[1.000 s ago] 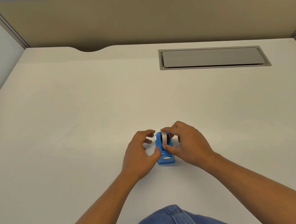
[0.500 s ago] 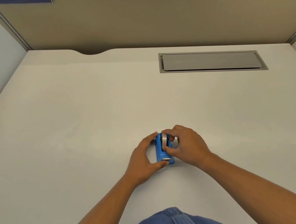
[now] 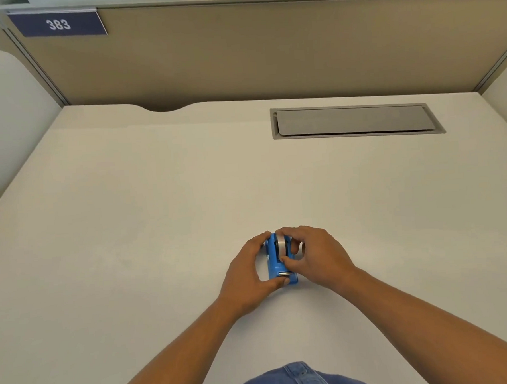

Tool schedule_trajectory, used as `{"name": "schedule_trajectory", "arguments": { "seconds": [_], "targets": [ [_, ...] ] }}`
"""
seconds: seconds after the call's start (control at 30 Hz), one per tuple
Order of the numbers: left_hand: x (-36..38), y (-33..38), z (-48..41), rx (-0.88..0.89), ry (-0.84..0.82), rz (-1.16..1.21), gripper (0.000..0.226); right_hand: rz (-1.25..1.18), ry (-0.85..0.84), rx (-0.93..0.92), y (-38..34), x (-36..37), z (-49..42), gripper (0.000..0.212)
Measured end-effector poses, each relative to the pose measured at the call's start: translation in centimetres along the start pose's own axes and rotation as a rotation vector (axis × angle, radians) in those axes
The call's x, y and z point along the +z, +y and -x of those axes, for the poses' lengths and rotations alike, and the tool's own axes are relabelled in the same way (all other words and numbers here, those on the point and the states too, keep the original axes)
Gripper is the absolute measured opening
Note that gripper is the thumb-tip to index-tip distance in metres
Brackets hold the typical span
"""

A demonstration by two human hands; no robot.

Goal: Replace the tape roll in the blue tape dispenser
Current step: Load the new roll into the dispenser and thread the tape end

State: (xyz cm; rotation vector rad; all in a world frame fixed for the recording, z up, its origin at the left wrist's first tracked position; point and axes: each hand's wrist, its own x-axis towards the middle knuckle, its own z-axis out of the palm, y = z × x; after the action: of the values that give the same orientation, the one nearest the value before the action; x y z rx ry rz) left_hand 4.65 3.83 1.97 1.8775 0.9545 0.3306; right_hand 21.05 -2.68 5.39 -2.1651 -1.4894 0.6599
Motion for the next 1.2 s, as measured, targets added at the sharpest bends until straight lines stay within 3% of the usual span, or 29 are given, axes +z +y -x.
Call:
{"name": "schedule_trajectory", "arguments": {
  "seconds": [0.17,0.3,0.4,0.9,1.13,1.2],
  "targets": [
    [-1.0,1.1,-0.4,0.017,0.013,-0.089,0.088,-0.02,-0.01,0.019,-0.2,-0.2,0.1,0.047],
    [-2.3,2.3,-1.3,0.124,0.113,-0.212,0.036,-0.015,-0.02,0.011,-0.3,-0.4,0.0,0.045],
    [-3.1,3.4,-2.0,0.137,0.073,-0.327,0.016,-0.01,-0.016,0.016,-0.3,-0.4,-0.1,0.04],
    [-3.9,6.5,-4.2,0.254,-0.117,-0.753,0.026,0.039,-0.025,-0.019,-0.5,-0.2,0.2,0.036],
    [-3.4,7.0,-4.4,0.328,-0.126,-0.889,0.022,0.09,-0.005,-0.029,-0.4,-0.1,0.2,0.007],
    [-3.2,6.9,-4.5,0.323,-0.118,-0.886,0.019,0.092,0.005,-0.029,-0.4,0.0,0.2,0.007]
  ]
}}
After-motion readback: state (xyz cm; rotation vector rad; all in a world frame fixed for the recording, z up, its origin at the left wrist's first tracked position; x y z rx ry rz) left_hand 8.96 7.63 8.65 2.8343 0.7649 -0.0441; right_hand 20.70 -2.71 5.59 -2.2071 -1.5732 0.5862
